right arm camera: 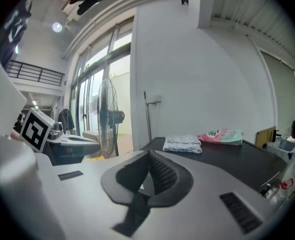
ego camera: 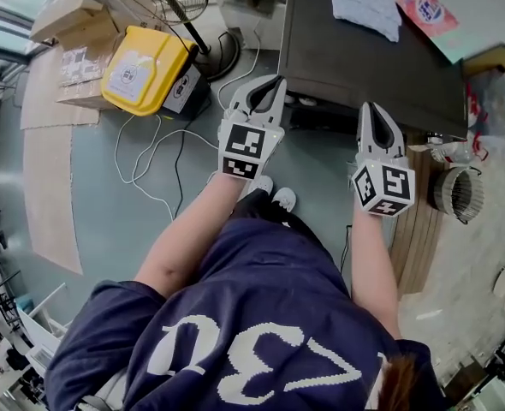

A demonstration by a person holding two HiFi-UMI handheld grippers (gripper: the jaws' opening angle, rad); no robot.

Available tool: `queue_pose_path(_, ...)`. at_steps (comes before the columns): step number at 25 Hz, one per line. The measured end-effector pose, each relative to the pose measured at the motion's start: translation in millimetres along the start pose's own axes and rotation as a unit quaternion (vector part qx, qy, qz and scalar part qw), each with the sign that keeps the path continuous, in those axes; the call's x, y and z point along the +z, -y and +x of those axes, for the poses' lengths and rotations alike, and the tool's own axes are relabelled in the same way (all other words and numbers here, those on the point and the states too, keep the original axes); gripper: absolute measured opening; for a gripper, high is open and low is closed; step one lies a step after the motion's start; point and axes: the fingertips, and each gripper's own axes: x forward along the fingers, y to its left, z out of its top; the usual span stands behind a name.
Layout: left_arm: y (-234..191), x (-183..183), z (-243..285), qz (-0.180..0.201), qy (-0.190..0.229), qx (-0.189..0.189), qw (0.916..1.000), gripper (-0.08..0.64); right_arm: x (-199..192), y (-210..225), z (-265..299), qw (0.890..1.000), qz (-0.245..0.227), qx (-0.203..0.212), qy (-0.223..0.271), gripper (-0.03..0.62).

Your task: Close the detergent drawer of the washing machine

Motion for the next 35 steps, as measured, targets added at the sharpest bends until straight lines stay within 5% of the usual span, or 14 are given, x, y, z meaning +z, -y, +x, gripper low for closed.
queue_pose_path(11, -1.7, 73.8, -48.7, -0.005, 0.058, 0.01, 0.9983, 0.018, 84.3, -19.3, -42.9, 0.998, -0.013, -0.002, 0.066, 0.015)
queue_pose_path(18, -7.9, 100.1, -72.6, 0.027, 0.074, 0.032, 0.9964, 0.019, 120.1, -33.4, -60.7, 0.996, -0.026, 0.012, 0.084, 0.014)
queue_pose_path(35, 4.9, 128.7, -82.0, 0.02, 0.125, 0.034, 0.9914, 0.02, 141.8, -31.0, -76.1, 0.992, -0.052, -0.003, 0.118, 0.014)
